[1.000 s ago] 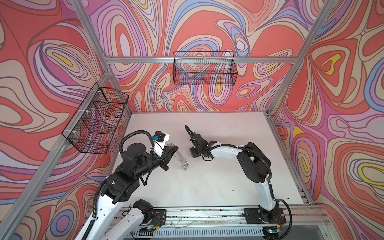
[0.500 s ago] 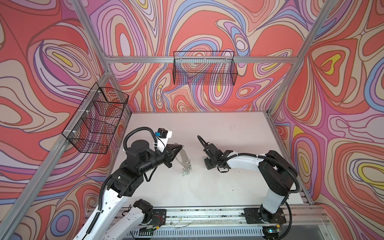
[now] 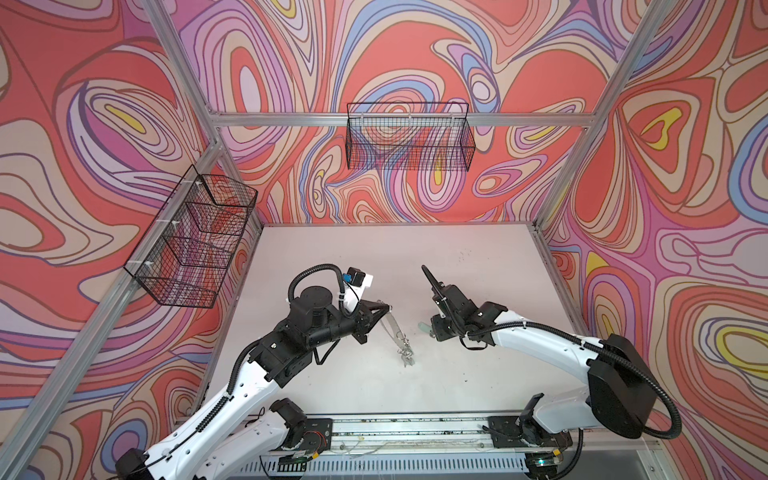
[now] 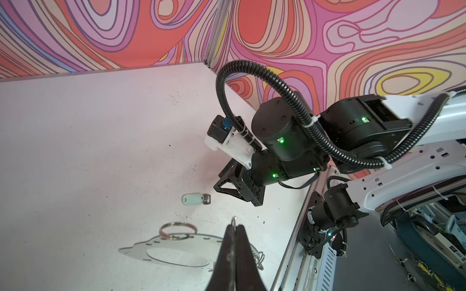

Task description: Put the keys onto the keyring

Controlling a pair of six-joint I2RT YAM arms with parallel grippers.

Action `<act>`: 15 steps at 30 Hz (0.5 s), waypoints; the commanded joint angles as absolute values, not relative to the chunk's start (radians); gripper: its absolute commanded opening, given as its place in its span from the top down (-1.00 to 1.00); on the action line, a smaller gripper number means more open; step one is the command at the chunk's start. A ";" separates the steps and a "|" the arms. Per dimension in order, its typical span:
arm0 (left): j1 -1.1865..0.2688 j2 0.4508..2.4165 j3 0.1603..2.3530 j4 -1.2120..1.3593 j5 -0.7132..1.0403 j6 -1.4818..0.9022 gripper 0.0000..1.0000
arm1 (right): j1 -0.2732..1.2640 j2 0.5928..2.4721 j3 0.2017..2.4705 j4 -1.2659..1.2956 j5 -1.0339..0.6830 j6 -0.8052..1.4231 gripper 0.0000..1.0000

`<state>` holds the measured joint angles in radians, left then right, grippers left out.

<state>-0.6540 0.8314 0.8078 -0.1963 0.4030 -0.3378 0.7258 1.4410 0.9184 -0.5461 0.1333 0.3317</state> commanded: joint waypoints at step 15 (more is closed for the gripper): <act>-0.657 0.785 0.807 -0.148 0.395 -0.330 1.00 | 0.727 1.626 1.047 -0.622 0.100 0.225 0.32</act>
<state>-0.6540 0.8047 0.8078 -0.1902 0.3992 -0.3367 0.7258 1.6089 1.0264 -0.5995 0.1078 0.2451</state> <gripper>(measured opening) 0.048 0.337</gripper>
